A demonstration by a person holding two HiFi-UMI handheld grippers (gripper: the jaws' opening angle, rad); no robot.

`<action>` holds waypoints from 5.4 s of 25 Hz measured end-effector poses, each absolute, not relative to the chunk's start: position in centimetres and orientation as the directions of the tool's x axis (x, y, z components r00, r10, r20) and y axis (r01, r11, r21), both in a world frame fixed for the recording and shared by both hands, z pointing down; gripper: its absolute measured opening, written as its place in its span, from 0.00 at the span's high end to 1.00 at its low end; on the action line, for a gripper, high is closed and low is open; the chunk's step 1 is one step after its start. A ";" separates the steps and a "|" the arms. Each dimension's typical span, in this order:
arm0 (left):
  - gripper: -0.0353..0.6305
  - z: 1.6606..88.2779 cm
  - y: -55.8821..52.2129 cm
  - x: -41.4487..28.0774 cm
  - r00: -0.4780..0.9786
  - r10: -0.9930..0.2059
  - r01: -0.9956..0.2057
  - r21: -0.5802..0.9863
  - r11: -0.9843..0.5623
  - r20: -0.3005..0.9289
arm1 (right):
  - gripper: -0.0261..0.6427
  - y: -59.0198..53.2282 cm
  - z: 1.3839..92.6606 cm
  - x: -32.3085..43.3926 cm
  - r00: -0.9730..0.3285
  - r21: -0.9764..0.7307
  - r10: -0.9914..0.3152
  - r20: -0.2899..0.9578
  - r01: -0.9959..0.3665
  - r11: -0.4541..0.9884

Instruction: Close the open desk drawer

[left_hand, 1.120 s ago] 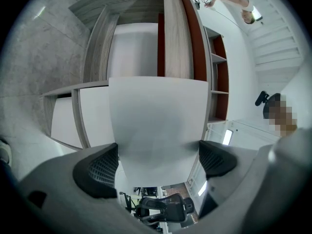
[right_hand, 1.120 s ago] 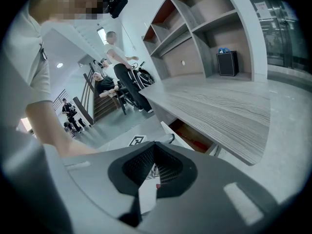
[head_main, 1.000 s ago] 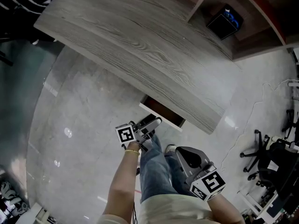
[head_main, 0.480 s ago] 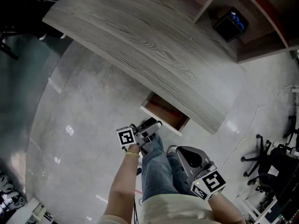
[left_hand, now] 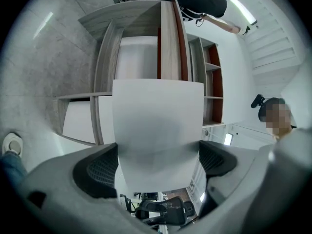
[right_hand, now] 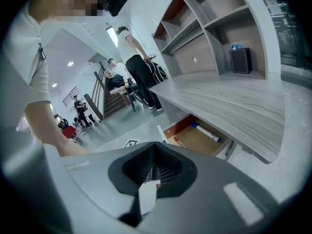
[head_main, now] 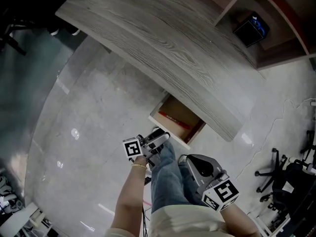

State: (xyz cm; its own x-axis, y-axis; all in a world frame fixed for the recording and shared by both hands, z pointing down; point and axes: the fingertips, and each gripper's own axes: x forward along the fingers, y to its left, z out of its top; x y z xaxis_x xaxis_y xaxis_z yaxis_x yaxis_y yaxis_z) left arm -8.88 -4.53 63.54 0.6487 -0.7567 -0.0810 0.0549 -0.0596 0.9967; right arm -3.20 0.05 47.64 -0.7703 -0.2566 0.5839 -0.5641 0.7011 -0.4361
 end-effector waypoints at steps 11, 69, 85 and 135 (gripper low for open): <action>0.17 63.4 -2.6 -9.7 0.626 -0.775 0.064 0.996 -0.060 -0.087 | 0.95 1.0 47.7 -4.2 -0.789 -0.440 -0.220 0.573 -0.524 0.729; 0.52 64.0 1.6 -12.2 0.468 -0.883 0.066 0.998 0.001 -0.030 | 0.95 3.5 48.4 -4.3 -0.815 -0.453 -0.143 0.561 -0.447 0.771; 0.95 61.3 4.1 -12.9 0.371 -0.926 -0.014 0.997 0.070 0.070 | 0.95 3.3 46.1 -3.2 -0.840 -0.429 -0.162 0.518 -0.419 0.800; 0.95 37.9 5.7 0.5 0.242 -0.892 -0.893 0.448 -0.051 0.381 | 0.95 5.1 36.5 6.4 -0.874 -0.334 -0.327 0.360 -0.448 0.829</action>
State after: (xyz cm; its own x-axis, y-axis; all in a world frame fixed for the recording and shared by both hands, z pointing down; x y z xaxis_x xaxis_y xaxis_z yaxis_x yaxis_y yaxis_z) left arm 0.50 5.66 37.91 0.2420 -0.8923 0.3811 -0.8926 -0.0508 0.4479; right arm 6.39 5.06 36.49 -0.8737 -0.3274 0.3597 -0.4483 0.8291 -0.3341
